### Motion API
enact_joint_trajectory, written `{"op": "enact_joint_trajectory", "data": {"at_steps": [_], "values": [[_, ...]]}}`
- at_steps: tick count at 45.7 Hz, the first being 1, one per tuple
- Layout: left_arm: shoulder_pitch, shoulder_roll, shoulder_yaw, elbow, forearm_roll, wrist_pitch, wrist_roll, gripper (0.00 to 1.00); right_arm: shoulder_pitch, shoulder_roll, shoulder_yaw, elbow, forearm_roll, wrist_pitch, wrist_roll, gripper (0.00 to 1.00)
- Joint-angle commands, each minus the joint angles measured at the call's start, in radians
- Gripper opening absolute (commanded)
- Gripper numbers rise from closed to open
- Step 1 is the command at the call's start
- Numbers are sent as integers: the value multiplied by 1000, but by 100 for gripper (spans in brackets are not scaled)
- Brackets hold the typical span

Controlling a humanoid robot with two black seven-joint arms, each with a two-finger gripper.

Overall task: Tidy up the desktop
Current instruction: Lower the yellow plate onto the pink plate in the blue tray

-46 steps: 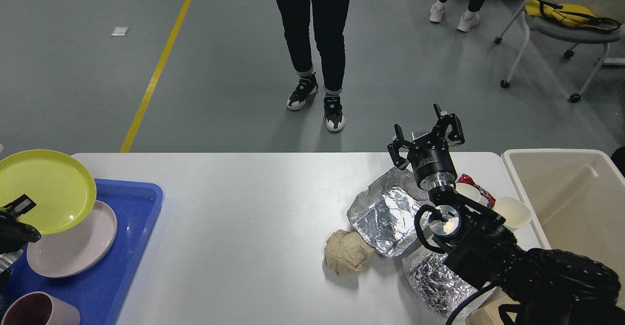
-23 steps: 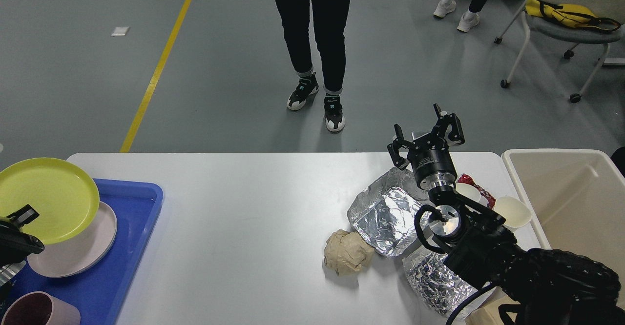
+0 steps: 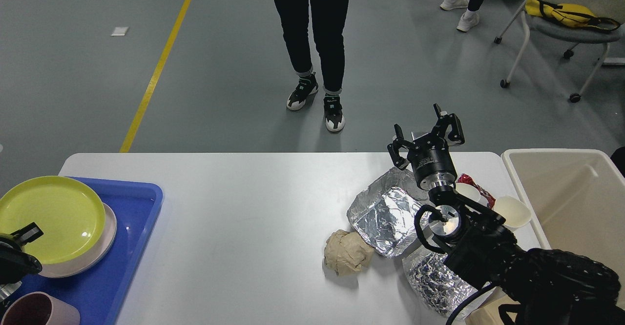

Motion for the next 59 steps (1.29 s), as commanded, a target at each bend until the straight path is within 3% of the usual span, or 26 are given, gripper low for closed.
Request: {"op": "enact_joint_trajectory", "data": {"at_steps": [1,11,16,17,18,19,20,35,39,43,49,51,53,59], "values": [[10,0,0,-1,0,1,-3,1,0,0,0,0,-1,1,0,100],[22,1,-5,3,-1,26,-4,4,0,0,0,0,0,1,0,100],[25,0,-14,9,-1,26,-3,28,0,0,-1,0,0,-1,0,100],[25,0,-12,9,-1,23,-1,36,0,0,0,0,0,1,0,100],[25,0,-12,9,-1,18,5,51,0,0,0,0,0,-1,0,100],[27,0,-12,10,-1,18,12,85,0,0,0,0,0,-1,0,100],[25,0,-12,9,-1,17,14,100,0,0,0,0,0,1,0,100],[20,6,-12,9,-3,15,22,100,0,0,0,0,0,1,0,100],[10,14,-11,9,-3,17,46,100,0,0,-1,0,-1,1,0,100],[-28,32,-9,9,-3,15,126,100,0,0,0,0,-1,-1,0,100],[-174,86,-14,6,-3,8,337,100,0,0,-1,0,-1,1,0,100],[-234,100,-16,6,-3,-2,381,100,-2,0,0,0,-1,-1,0,100],[-292,107,-25,9,-3,-15,404,100,0,0,-1,0,0,1,0,100],[-366,135,-155,21,-3,-26,411,100,0,0,-1,0,0,-1,0,100]]}}
